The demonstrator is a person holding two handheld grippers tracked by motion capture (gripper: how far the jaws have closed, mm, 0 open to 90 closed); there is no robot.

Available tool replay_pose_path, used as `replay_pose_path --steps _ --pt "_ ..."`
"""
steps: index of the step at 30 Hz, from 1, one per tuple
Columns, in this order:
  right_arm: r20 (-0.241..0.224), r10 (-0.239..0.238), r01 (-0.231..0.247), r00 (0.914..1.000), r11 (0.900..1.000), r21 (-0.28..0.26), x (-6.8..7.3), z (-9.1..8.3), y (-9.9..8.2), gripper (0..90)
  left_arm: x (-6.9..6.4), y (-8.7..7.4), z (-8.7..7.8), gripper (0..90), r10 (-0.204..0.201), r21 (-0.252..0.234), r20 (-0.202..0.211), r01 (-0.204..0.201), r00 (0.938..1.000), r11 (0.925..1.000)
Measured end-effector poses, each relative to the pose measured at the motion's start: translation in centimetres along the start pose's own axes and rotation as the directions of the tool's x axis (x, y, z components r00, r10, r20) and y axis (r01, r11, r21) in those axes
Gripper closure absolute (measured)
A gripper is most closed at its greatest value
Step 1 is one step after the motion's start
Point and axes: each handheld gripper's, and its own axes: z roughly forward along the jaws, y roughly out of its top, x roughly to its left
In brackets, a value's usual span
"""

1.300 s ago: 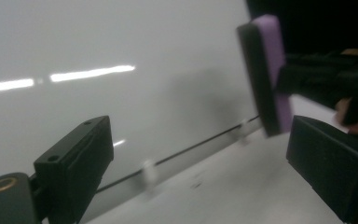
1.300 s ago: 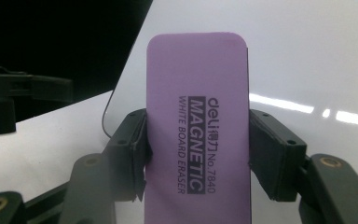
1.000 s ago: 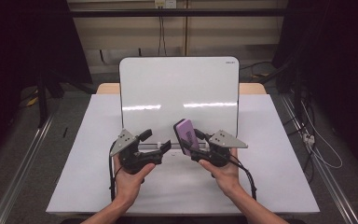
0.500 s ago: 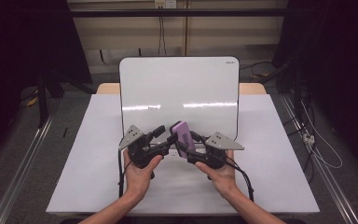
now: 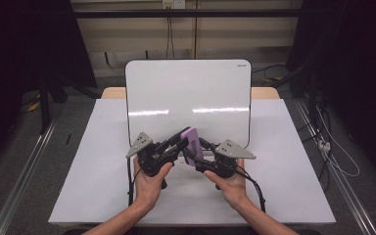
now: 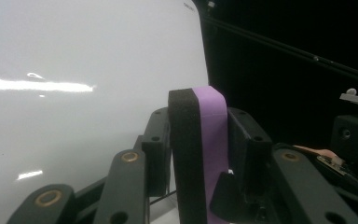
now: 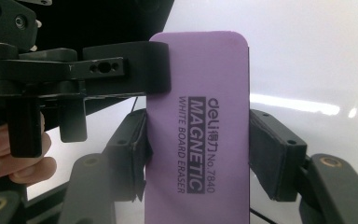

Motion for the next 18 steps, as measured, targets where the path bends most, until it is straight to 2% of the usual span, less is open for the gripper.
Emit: replay_pose_path --steps 2,3,5,7,10,11,12,18 --pt "0.004 0.000 0.000 1.0000 1.0000 0.005 0.0 0.1 -0.1 41.5 0.1 0.0 0.0 63.7 0.015 0.011 0.005 -0.015 0.9999 0.9998" --pt "0.006 -0.002 0.002 1.0000 1.0000 0.009 0.0 0.1 -0.1 41.4 0.1 0.0 0.1 63.8 0.001 0.013 0.005 -0.001 1.0000 0.9999" --pt "-0.004 0.005 -0.005 1.0000 1.0000 0.008 -0.1 0.1 -0.1 39.6 0.2 0.1 0.1 64.3 -0.001 0.012 0.002 0.001 1.0000 0.9999" --pt "0.008 -0.016 0.016 0.9998 0.9998 0.007 -0.1 -0.1 0.1 30.3 0.2 0.5 0.0 64.6 -0.014 0.015 0.005 0.014 0.9999 0.9998" --pt "0.015 -0.029 0.029 0.9995 0.9995 0.012 -0.3 -0.3 0.1 25.6 0.3 0.8 -0.2 64.8 -0.008 0.014 0.001 0.008 1.0000 0.9999" --pt "0.023 -0.040 0.039 0.9989 0.9987 0.032 -0.5 -0.5 0.2 20.8 0.3 1.1 -0.3 64.8 -0.007 0.013 0.000 0.007 1.0000 0.9999" --pt "0.034 -0.046 0.045 0.9984 0.9983 0.037 -0.6 -0.6 0.2 19.0 0.5 1.3 -0.4 64.8 0.018 0.027 0.000 -0.018 0.9998 0.9995" --pt "0.056 -0.069 0.064 0.9961 0.9944 0.085 -1.5 -1.4 0.3 13.2 1.1 2.2 -1.0 64.9 0.047 0.061 -0.029 -0.045 0.9985 0.9971"
